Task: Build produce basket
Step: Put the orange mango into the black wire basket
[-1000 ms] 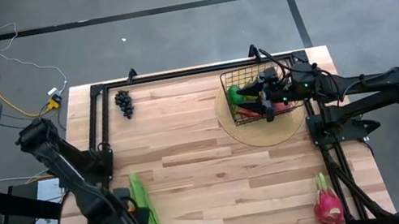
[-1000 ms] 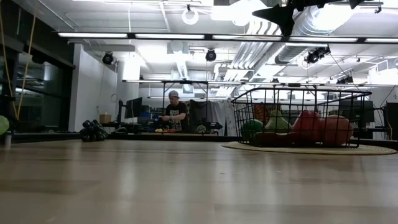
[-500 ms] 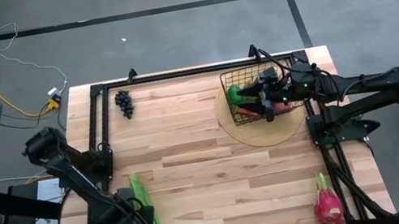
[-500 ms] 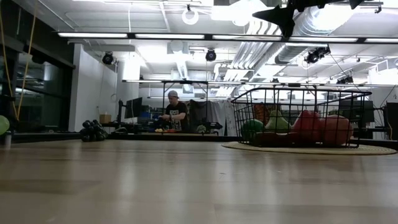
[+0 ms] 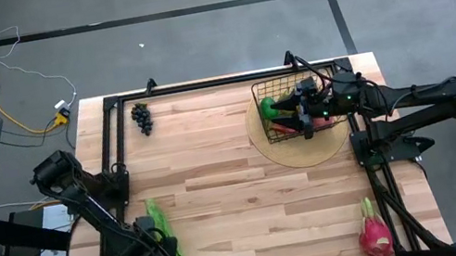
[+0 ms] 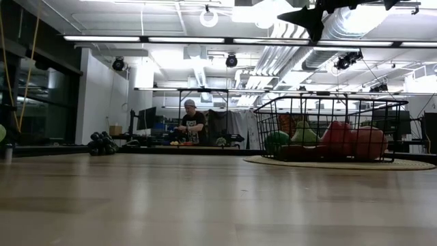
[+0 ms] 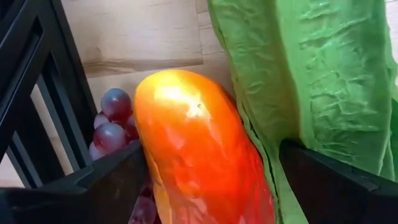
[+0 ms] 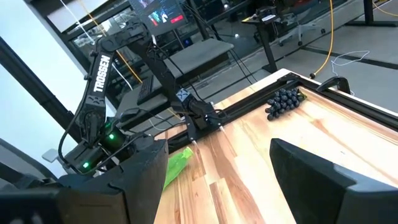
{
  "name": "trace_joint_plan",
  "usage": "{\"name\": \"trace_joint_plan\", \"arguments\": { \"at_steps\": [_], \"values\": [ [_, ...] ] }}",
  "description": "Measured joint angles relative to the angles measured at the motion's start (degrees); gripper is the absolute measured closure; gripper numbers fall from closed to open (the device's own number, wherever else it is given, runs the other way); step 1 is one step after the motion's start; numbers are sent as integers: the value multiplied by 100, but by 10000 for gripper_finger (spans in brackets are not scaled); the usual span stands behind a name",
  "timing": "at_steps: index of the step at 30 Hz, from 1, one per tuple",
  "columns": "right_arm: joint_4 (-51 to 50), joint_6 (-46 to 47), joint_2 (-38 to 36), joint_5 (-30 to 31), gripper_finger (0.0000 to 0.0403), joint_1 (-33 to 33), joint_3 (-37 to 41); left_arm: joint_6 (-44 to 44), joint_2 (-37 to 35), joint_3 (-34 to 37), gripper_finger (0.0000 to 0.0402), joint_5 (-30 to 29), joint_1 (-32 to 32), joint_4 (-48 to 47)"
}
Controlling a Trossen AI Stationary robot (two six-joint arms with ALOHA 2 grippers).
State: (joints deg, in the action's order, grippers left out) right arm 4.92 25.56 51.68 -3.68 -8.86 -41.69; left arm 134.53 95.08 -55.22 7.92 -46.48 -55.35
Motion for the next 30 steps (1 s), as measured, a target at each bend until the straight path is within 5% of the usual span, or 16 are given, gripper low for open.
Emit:
{"name": "trace_joint_plan", "arguments": {
  "at_steps": [7,19,30],
  "values": [
    [-1,-2,0,0,130,2,0,-31,1,-1,70,22,46,-4],
    [-220,-2,0,2,130,0,0,-332,-269,11,206,0,270,-273],
    [-88,-121,0,2,130,-2,0,-1746,-1880,11,198,-122,794,-1656]
  ]
}}
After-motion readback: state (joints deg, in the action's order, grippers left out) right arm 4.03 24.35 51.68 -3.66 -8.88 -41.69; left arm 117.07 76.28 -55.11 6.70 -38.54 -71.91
